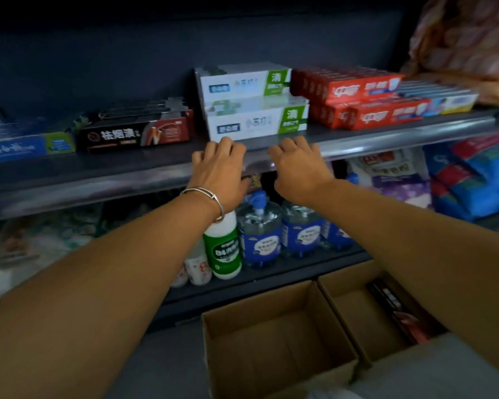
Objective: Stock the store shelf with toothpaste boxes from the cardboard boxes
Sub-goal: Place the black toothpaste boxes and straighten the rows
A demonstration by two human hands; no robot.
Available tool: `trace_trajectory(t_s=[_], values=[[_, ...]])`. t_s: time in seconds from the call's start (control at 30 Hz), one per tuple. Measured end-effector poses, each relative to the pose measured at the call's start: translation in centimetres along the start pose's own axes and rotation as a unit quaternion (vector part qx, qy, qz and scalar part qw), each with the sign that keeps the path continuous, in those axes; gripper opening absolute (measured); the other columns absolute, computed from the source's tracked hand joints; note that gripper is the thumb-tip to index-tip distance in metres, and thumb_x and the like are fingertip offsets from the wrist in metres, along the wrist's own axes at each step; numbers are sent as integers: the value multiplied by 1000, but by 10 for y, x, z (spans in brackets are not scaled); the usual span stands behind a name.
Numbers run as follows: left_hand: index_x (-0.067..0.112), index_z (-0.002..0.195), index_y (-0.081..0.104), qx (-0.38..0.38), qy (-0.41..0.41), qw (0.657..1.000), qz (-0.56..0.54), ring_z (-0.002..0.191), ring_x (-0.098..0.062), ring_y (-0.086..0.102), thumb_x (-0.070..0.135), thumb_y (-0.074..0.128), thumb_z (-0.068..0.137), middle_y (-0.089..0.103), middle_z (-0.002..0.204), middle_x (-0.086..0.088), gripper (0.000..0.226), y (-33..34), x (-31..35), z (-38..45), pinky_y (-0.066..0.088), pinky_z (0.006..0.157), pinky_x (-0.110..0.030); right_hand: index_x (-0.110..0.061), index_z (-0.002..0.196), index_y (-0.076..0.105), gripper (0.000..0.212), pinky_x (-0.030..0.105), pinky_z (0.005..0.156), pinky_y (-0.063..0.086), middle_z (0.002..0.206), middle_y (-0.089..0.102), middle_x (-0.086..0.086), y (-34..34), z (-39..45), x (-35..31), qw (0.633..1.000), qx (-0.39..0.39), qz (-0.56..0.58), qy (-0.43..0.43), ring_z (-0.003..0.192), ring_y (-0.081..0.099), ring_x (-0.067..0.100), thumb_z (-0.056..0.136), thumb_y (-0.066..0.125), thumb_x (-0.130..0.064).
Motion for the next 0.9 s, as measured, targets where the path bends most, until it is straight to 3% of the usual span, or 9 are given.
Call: trace_trajectory(t_s=[0.47, 0.73, 0.9], values=[[17, 131, 39, -105, 113, 985, -76, 119, -28, 37, 39, 58, 86, 38, 130, -5, 53, 119, 193, -20, 32, 94, -41, -9, 127, 39, 45, 45, 98, 32, 130, 39, 14, 107, -123, 156, 982, -107, -25, 151, 121, 36, 34, 87, 57, -22], [18, 134, 34, -193, 156, 965, -84, 121, -27, 37, 28, 56, 88, 35, 133, -4, 51, 212, 247, -38, 32, 100, -40, -10, 130, 39, 42, 44, 100, 32, 131, 40, 14, 203, -159, 203, 963, -169, 18, 209, 122, 36, 34, 90, 50, -17], [19, 133, 35, -236, 173, 953, -84, 122, -26, 37, 34, 58, 88, 36, 134, -5, 53, 269, 268, -38, 32, 99, -40, -11, 136, 37, 47, 45, 101, 33, 136, 38, 14, 266, -164, 219, 947, -211, 49, 239, 127, 35, 34, 92, 49, -24]])
Point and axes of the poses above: each hand's wrist, its own z-axis towards the middle knuckle, its own y-axis out of the palm, x = y × z, the point moved 4 cm from there along z, towards the middle knuckle
